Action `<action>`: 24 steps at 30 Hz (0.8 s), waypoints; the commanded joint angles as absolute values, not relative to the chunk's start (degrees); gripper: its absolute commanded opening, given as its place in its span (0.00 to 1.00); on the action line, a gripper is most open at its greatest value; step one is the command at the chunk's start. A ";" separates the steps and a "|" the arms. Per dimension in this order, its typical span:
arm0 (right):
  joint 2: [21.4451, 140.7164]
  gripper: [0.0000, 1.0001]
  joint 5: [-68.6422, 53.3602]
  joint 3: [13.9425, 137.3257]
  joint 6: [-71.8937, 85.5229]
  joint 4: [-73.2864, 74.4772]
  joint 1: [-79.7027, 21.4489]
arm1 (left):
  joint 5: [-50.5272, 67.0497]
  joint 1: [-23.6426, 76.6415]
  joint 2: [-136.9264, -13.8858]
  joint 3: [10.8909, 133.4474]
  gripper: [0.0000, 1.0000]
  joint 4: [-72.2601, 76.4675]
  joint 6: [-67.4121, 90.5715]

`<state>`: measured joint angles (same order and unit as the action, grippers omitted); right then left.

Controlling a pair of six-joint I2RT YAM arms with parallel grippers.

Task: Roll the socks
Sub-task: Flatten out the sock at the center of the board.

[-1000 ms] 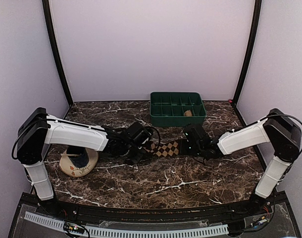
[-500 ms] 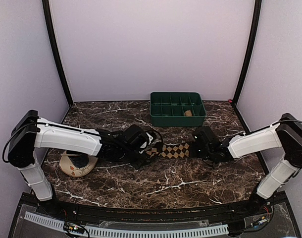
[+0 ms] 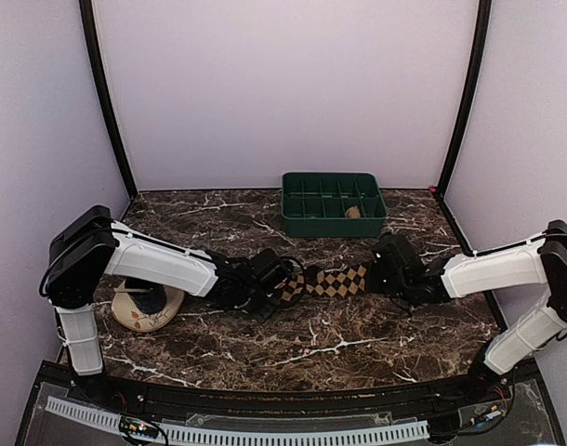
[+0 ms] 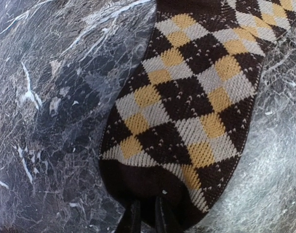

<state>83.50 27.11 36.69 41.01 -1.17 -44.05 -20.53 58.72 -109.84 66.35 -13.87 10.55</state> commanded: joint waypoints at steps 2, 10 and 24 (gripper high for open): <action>81.91 0.00 28.65 35.38 40.96 -1.24 -42.76 | -21.52 57.46 -109.20 64.18 0.10 -15.60 12.41; 81.03 0.00 28.37 33.62 41.09 -1.48 -40.21 | -21.75 57.13 -105.94 60.88 0.10 -17.32 15.22; 82.35 0.00 25.05 30.49 43.41 -4.92 -38.86 | -14.12 57.45 -100.37 56.98 0.10 -14.04 21.29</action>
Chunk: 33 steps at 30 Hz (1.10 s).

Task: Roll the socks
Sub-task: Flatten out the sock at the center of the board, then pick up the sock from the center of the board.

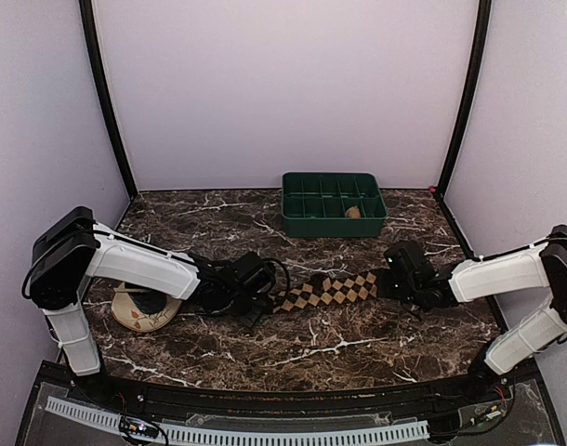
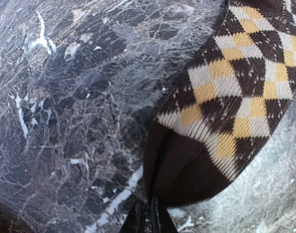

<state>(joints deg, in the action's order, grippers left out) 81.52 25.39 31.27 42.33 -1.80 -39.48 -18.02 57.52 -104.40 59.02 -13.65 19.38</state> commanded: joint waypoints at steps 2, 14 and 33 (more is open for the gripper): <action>82.82 0.00 24.33 30.43 43.58 -5.62 -38.89 | -13.15 57.65 -99.21 56.50 0.10 -12.70 21.02; 83.89 0.00 24.08 31.68 43.22 -6.42 -40.28 | -12.04 57.83 -94.82 59.41 0.24 -5.73 13.95; 83.61 0.00 27.25 44.56 40.94 1.44 -49.00 | -7.94 55.76 -107.66 60.58 0.15 -1.30 14.21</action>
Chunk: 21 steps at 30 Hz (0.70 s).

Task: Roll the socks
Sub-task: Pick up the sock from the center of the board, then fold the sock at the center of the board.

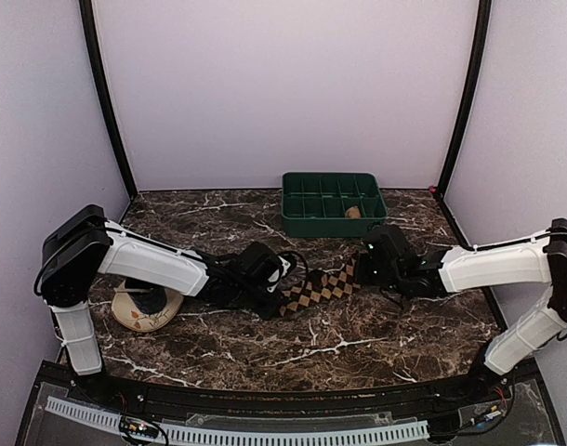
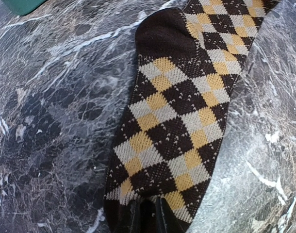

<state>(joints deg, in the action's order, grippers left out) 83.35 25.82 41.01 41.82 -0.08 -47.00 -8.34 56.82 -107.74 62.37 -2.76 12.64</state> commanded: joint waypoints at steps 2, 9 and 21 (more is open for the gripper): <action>84.65 0.00 27.42 46.55 40.77 2.25 -50.40 | -7.84 55.56 -107.73 59.92 0.14 -1.03 15.00; 89.19 0.00 27.56 52.76 40.26 3.89 -55.05 | -7.42 55.37 -107.93 58.62 0.13 -0.88 17.00; 96.19 0.00 27.20 61.93 39.35 5.31 -60.04 | -6.88 55.15 -107.62 57.12 0.11 -0.81 18.66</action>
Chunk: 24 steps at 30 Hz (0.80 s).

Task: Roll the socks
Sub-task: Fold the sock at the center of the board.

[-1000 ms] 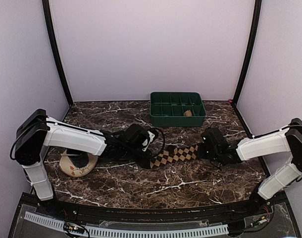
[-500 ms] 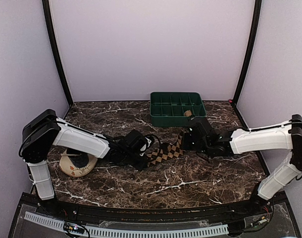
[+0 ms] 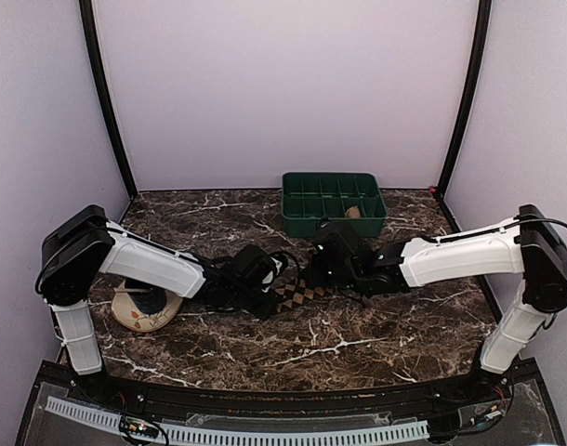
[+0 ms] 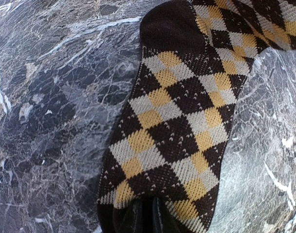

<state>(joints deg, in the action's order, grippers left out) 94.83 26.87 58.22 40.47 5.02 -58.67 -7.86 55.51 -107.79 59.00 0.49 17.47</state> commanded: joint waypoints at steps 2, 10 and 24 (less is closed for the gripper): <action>96.98 0.00 26.82 63.23 39.25 5.55 -60.60 | -6.89 55.04 -107.45 56.81 0.11 -0.64 19.08; 98.76 0.00 25.80 65.59 39.25 5.77 -61.91 | -5.44 53.61 -104.92 52.88 0.09 2.31 24.48; 100.57 0.00 23.97 67.94 39.21 3.57 -63.34 | 4.71 50.65 -102.17 40.36 0.08 18.79 34.02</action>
